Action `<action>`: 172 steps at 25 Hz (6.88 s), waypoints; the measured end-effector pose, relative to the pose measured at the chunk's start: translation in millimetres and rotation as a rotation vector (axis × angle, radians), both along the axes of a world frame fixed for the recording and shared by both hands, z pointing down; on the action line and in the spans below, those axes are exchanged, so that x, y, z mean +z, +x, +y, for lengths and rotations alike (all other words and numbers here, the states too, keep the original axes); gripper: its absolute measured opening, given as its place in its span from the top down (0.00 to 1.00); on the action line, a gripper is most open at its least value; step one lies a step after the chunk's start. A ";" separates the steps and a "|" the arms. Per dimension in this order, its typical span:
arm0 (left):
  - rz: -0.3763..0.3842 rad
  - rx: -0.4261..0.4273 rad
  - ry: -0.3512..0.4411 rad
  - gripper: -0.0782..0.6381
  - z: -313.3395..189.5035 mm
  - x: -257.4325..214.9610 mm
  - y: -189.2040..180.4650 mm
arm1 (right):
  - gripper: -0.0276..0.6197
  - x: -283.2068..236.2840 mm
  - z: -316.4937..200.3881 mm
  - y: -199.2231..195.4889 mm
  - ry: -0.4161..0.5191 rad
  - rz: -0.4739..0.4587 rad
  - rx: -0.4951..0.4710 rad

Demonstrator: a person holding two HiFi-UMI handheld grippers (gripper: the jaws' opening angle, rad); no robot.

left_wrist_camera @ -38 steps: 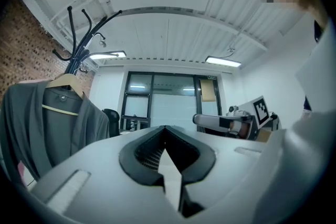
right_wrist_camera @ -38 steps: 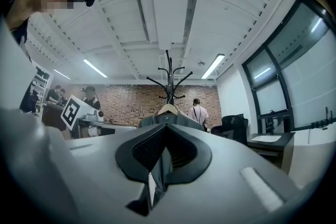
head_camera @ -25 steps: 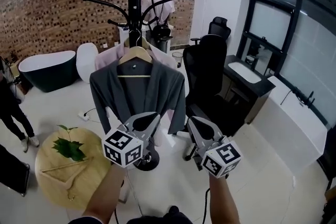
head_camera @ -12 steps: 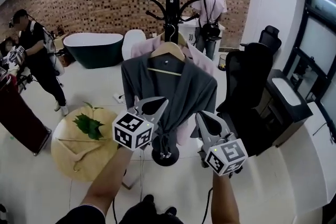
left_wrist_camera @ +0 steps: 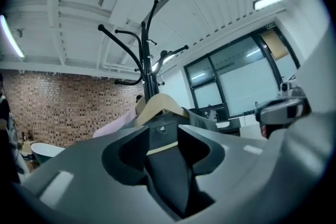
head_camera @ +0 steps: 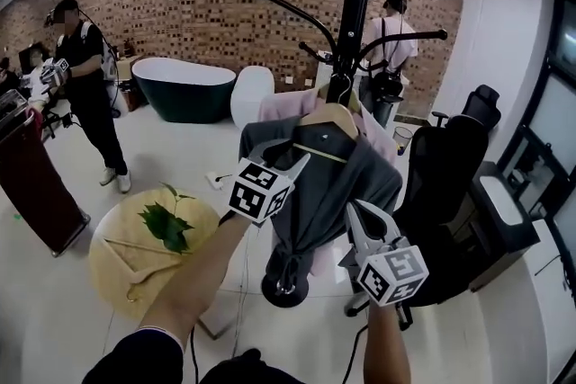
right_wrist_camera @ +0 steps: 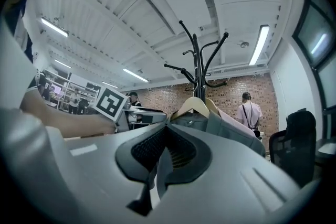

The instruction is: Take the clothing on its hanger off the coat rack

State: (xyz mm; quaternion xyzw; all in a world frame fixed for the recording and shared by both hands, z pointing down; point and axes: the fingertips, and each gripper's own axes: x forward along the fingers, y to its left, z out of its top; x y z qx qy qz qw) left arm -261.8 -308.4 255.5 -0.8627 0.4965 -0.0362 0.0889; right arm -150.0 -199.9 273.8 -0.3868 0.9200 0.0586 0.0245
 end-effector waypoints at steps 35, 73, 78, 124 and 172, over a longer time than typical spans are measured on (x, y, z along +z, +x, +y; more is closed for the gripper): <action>-0.519 -0.096 0.165 0.68 -108.3 -29.4 6.8 | 0.95 5.4 -35.7 17.0 -0.001 0.030 0.178; -0.533 0.618 0.256 0.68 121.0 31.4 478.8 | 0.95 29.1 208.9 361.3 0.000 -0.120 0.869; -0.515 0.621 0.254 0.68 139.5 28.1 544.9 | 0.95 33.0 243.0 419.0 0.013 -0.121 0.897; -0.483 0.262 0.100 0.71 -266.9 24.5 723.6 | 0.95 82.0 -84.8 678.4 -0.134 -0.145 0.687; -0.504 0.135 -0.588 0.84 -273.6 439.4 672.7 | 0.95 295.1 -215.4 675.9 -0.605 -0.164 0.357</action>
